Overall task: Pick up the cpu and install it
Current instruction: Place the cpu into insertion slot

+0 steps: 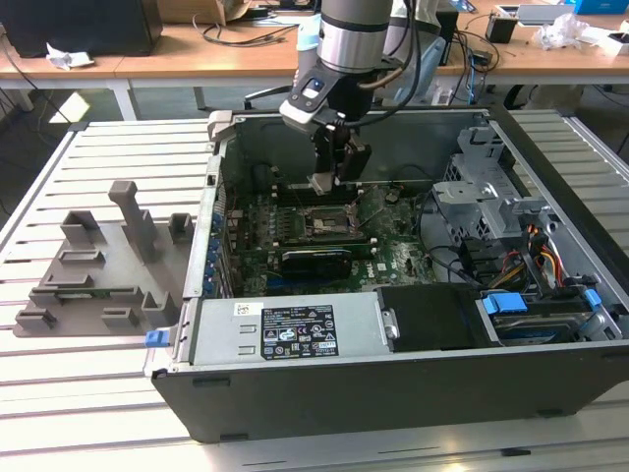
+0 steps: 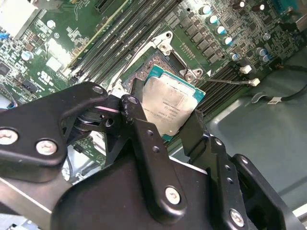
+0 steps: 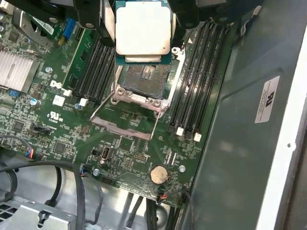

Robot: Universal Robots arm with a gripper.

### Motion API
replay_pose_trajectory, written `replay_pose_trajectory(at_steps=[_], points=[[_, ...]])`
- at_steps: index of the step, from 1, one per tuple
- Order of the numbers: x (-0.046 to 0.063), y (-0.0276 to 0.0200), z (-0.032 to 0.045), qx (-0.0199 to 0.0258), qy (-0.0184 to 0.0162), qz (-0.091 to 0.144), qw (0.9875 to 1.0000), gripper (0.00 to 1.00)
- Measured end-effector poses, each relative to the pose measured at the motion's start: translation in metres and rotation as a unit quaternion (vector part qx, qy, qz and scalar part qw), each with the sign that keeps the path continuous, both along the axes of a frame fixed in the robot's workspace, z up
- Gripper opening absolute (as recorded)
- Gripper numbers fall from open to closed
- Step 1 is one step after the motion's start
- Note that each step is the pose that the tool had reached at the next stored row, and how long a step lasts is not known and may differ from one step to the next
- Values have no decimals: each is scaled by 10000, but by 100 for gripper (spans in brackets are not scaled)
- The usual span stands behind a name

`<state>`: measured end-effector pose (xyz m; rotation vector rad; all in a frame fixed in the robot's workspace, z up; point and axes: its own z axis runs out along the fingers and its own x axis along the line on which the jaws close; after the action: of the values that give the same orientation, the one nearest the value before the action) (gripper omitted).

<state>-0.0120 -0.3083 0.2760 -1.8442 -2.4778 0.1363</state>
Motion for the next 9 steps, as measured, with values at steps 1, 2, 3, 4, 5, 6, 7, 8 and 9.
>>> replay_pose_trajectory(at_steps=[1, 2, 3, 4, 5, 6, 7, 8, 9], points=[[0, 0, 0, -11, 0, -52, 10000, 54], [0, 0, -1, -17, 0, -85, 10000, 54], [0, 0, 0, -23, 0, -109, 9999, 54], [0, 0, 0, -35, 0, -169, 9999, 54], [0, 0, 0, -45, 0, -222, 9997, 54], [0, 0, 0, -52, 0, -255, 9997, 54], [0, 0, 0, -57, 0, -283, 9996, 54], [0, 0, -1, -65, 0, -317, 9995, 54], [0, 0, 0, -72, 0, -349, 9994, 54]])
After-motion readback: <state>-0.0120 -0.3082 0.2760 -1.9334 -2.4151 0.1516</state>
